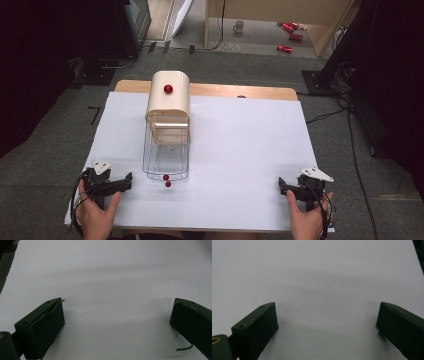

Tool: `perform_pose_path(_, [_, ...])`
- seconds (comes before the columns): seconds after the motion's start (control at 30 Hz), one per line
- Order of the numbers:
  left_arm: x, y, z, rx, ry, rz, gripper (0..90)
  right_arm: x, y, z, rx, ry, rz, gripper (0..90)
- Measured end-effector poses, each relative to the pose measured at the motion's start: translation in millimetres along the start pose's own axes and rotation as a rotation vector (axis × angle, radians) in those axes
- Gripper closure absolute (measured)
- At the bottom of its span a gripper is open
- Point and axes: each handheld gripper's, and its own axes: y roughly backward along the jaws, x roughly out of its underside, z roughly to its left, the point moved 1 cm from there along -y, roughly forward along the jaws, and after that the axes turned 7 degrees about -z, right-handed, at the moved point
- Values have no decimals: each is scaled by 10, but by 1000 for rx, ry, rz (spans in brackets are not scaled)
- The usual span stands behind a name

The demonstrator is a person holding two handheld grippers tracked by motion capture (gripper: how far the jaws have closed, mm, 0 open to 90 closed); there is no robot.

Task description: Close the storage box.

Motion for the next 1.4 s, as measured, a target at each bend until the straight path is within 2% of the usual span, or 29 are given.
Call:
perform_pose_path(0.23, [0,0,0,0,0,0,0,3,14,19,16,-12,-3,54])
perform_pose_path(0.33, [0,0,0,0,0,0,0,27,62,127,75,-47,-19,123])
perform_pose_path(0.4, [0,-1,0,0,0,0,0,21,84,216,85,-51,-40,133])
perform_pose_path(0.43, [0,-1,0,0,0,0,0,21,84,216,85,-51,-40,133])
perform_pose_path(0.47, [0,0,0,0,0,0,0,10,88,275,75,-52,-43,133])
perform_pose_path(0.5, [0,-1,0,0,0,0,0,-20,88,420,40,-34,-41,131])
perform_pose_path(0.6, [0,0,0,0,0,0,0,-42,89,535,22,-15,-47,130])
perform_pose_path(0.63, [0,0,0,0,0,0,0,-76,85,722,-11,13,-46,128])
perform_pose_path(0.7, [0,0,0,0,0,0,0,-102,83,846,-36,26,-47,129])
perform_pose_path(0.93, [0,0,0,0,0,0,0,-219,113,1335,-155,39,-88,133])
perform_pose_path(1.03, [0,0,0,0,0,0,0,-254,130,1558,-198,61,-107,133])
perform_pose_path(1.23, [0,0,0,0,0,0,0,-298,155,1897,-276,74,-118,141])
perform_pose_path(1.4, [0,0,0,0,0,-1,0,-303,150,2162,-311,90,-139,188])
